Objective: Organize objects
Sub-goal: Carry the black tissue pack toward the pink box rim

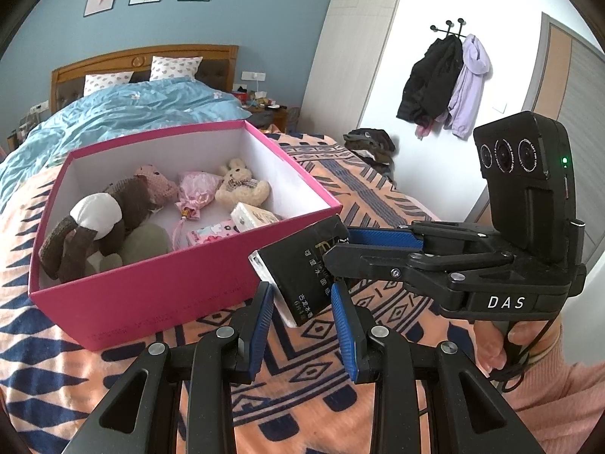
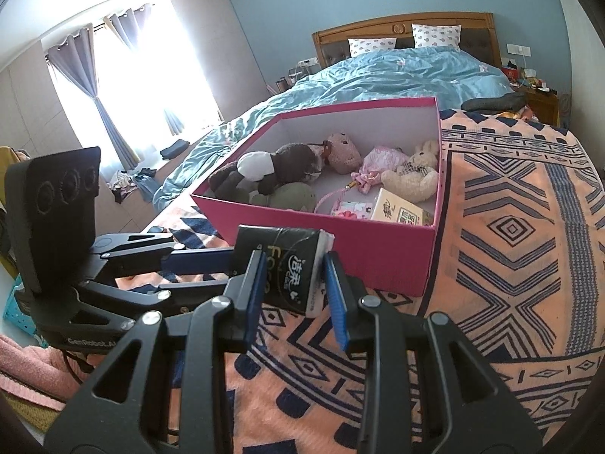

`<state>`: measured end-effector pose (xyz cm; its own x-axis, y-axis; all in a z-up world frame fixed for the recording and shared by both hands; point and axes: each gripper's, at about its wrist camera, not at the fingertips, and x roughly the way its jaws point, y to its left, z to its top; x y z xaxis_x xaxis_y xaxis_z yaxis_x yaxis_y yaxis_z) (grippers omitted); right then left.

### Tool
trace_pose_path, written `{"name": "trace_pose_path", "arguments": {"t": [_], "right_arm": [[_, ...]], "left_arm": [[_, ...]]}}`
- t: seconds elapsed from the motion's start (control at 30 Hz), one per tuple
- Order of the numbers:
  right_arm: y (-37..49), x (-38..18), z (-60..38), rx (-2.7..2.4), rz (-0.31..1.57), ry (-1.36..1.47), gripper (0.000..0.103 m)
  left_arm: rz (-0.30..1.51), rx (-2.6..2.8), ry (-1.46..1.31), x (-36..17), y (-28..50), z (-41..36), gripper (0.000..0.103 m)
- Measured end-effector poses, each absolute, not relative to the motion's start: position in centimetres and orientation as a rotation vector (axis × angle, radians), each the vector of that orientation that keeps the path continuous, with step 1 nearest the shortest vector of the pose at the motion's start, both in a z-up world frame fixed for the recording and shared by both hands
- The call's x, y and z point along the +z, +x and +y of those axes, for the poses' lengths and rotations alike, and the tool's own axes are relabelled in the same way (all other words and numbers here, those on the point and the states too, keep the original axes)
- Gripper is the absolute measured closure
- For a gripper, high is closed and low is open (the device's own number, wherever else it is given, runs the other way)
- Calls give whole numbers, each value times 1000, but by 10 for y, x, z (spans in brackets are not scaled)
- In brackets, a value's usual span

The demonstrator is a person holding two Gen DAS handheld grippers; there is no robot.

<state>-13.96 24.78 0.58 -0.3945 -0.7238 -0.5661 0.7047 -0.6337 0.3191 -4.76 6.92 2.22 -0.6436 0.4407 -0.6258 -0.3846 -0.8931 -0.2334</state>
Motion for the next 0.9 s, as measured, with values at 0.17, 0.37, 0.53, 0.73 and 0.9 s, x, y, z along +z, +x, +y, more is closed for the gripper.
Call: {"name": "trace_pose_path", "arguments": {"t": [0.17, 0.37, 0.53, 0.73, 0.9], "right_arm": [[-141, 8, 247, -2085, -32, 858, 69], [-143, 9, 247, -2088, -33, 851, 69], [-146, 10, 247, -2090, -34, 850, 69], [-145, 10, 247, -2091, -31, 848, 69], [-149, 12, 246, -2095, -29, 841, 69]], "left_arm": [[-108, 2498, -970, 25, -52, 68, 72], [-104, 2501, -966, 27, -54, 67, 72], [-104, 2500, -967, 27, -56, 68, 72], [-101, 2504, -963, 29, -59, 67, 72], [-98, 2506, -959, 30, -61, 66, 72]]}}
